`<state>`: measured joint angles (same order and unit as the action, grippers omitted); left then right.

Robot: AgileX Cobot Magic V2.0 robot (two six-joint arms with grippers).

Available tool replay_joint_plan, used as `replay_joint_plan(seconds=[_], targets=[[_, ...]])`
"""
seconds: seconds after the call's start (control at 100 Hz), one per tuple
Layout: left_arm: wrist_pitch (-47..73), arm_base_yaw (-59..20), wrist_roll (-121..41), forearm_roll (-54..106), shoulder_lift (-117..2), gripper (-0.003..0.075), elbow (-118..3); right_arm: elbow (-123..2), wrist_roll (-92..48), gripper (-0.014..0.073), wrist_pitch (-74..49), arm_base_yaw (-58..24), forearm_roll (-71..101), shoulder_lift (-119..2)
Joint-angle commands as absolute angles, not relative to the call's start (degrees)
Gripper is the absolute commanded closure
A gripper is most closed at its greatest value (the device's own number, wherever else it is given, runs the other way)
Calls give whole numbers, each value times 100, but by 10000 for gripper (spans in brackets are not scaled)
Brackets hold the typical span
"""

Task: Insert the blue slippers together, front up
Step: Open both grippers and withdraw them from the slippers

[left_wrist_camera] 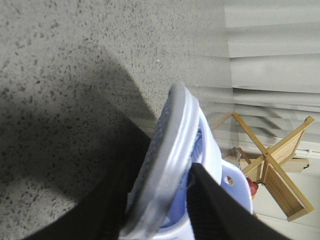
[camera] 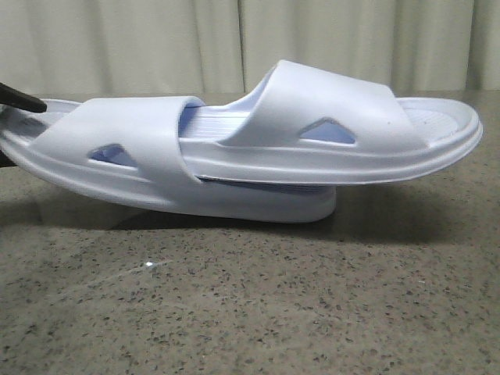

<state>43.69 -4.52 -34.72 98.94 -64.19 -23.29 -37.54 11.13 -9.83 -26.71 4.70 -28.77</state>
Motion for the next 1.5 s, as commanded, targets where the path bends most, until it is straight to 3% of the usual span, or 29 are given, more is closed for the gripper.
replay_joint_plan(seconds=[0.0, 0.18, 0.75, 1.18, 1.49], targets=[[4598, -490, -3595, 10110, -6346, 380, -2518, -3945, 1055, 232, -561, -2646, 392, -2893], [4195, -490, -4100, 10110, -6346, 328, -2518, -3945, 1055, 232, -561, -2646, 392, -2893], [2543, -490, -6506, 10133, -6016, 326, -2518, -3945, 1055, 232, -636, -2646, 115, -2893], [1900, -490, -7244, 9529, -3408, 326, -2518, -3932, 1055, 232, -1219, -2646, -1507, -2820], [1733, -490, -7234, 9108, -1896, 326, -2266, -3173, 1055, 233, -1281, -2646, -1862, -1592]])
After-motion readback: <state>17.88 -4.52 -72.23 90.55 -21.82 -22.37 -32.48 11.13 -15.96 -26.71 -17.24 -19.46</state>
